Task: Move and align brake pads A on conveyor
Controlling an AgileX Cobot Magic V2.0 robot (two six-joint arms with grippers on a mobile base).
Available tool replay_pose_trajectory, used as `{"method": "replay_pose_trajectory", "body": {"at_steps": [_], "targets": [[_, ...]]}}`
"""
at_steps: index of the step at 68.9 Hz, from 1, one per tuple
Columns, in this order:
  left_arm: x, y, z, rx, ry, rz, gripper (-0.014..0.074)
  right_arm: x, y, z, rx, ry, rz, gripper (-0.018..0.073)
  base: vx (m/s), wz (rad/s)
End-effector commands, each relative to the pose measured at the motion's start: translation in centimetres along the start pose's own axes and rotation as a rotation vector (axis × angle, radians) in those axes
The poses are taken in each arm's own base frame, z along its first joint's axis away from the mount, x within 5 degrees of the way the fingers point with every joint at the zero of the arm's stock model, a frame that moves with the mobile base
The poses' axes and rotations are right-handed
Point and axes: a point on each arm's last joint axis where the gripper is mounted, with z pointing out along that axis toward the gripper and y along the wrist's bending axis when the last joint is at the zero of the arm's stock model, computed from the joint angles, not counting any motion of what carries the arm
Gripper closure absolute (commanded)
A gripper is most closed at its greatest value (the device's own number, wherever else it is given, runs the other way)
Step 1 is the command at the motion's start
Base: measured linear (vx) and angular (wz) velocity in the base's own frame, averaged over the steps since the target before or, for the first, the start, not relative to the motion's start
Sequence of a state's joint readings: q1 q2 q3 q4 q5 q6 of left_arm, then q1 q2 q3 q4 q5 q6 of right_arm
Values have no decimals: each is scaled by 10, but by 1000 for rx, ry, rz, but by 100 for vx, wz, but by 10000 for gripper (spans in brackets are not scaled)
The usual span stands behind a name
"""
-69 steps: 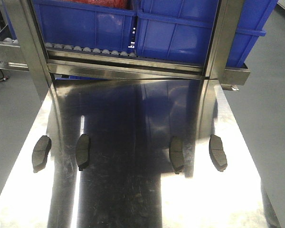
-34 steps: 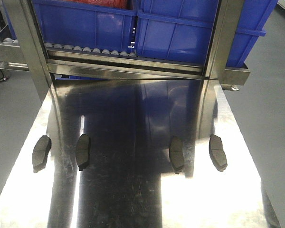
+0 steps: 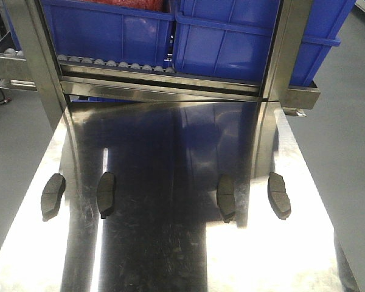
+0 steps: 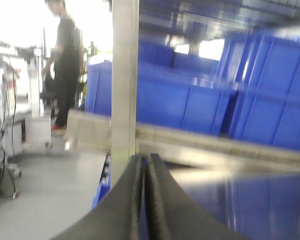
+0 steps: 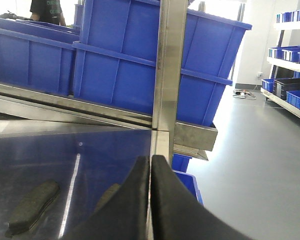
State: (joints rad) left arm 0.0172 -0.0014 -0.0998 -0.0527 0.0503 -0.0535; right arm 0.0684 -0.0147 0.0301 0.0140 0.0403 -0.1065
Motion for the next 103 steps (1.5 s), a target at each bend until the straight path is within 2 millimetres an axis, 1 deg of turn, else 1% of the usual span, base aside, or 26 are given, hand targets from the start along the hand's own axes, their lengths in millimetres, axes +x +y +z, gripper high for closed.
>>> {"method": "replay_pose_trajectory", "body": {"at_steps": [1,8,13,18,21,28,37,43,49,56,62,68,76,83,87,92,98,103], "targets": [[-35,-4,5,6,-36,-22,602,-6,-1,-1,13,-75,-13,569,0,0],[-49,-6,18,-4,121,-10,602,-6,-1,-1,13,-75,-13,569,0,0],[-53,-7,29,-12,239,-9,602,-6,-1,-1,13,-75,-13,569,0,0],[-56,-8,39,-17,322,-23,602,-6,-1,-1,13,-75,-13,569,0,0],[-53,-8,46,-23,401,-23,602,-6,-1,-1,13,-75,-13,569,0,0],[-43,-7,54,-33,512,-22,602,-6,-1,-1,13,-75,-13,569,0,0],[-35,-6,60,-42,573,-36,602,-6,-1,-1,13,-75,-13,569,0,0],[-33,-6,61,-58,611,-75,599,-6,-1,-1,13,-75,-13,569,0,0],[-29,-6,63,-63,646,-77,586,-6,-1,-1,13,-75,-13,569,0,0],[-26,-5,66,-64,678,-64,528,-6,-1,-1,13,-75,-13,569,0,0],[-24,-5,68,-61,698,-50,442,-6,-1,-1,13,-75,-13,569,0,0],[-22,-5,70,-62,710,-50,334,-6,-1,-1,13,-75,-13,569,0,0],[-24,-5,72,-57,717,-36,160,-6,-1,-1,13,-75,-13,569,0,0],[-32,-6,77,-44,722,-5,57,-6,-1,-1,13,-75,-13,569,0,0],[-36,-7,84,-43,746,-3,22,-6,-1,-1,13,-75,-13,569,0,0],[-44,-8,97,-39,773,9,16,-6,-1,-1,13,-75,-13,569,0,0],[-46,-9,119,-25,829,23,22,-6,-1,-1,13,-75,-13,569,0,0],[-44,-13,138,8,875,20,29,-6,-1,-1,13,-75,-13,569,0,0]]}}
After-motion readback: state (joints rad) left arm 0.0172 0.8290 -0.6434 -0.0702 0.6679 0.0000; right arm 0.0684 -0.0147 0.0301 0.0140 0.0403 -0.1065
